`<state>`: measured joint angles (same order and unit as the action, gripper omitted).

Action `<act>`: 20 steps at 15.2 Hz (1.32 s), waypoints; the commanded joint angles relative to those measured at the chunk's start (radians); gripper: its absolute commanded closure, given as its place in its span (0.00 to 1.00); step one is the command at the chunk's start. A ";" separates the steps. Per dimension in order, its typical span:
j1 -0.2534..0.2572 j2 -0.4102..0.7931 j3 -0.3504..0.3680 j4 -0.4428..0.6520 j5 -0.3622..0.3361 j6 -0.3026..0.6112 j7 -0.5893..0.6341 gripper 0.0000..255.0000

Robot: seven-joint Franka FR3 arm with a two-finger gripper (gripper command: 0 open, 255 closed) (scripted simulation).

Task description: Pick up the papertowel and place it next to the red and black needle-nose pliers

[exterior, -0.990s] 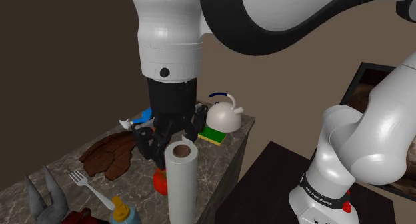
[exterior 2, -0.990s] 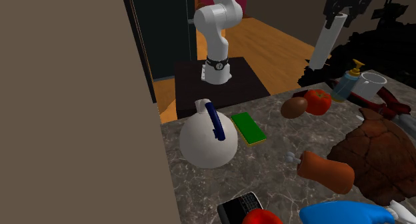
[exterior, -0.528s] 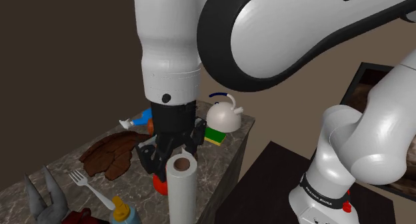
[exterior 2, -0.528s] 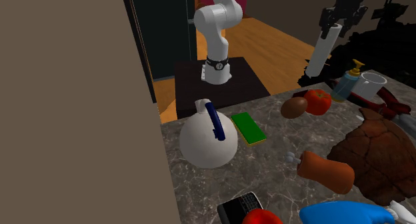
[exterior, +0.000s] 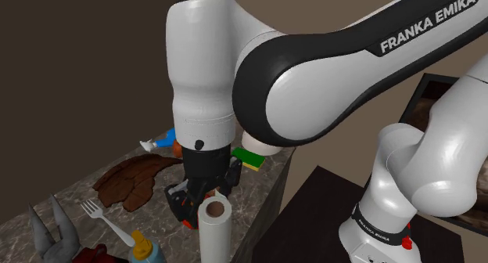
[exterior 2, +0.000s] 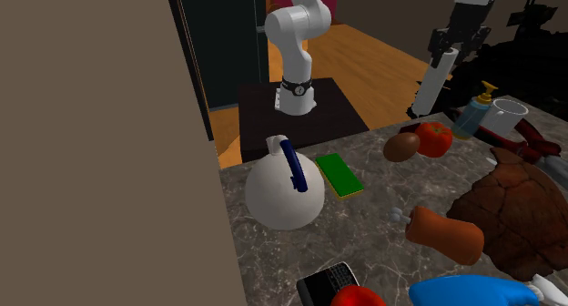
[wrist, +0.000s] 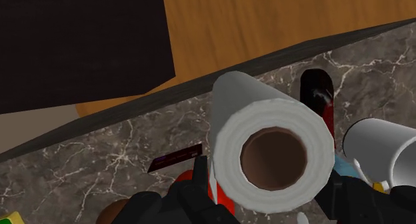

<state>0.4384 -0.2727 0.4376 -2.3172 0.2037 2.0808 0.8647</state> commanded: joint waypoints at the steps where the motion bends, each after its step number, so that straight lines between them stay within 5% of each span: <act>1: 0.000 0.015 0.005 -0.015 -0.002 0.030 0.002 1.00; 12: 0.000 0.033 0.011 -0.039 -0.005 0.071 0.003 1.00; 13: 0.000 0.033 0.011 -0.039 -0.005 0.071 0.003 0.00; 18: 0.000 0.033 0.011 -0.039 -0.005 0.071 0.003 0.00; 20: -0.002 0.001 -0.001 0.002 -0.001 -0.001 -0.002 0.00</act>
<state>0.4373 -0.2665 0.4381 -2.3379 0.2042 2.1087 0.8597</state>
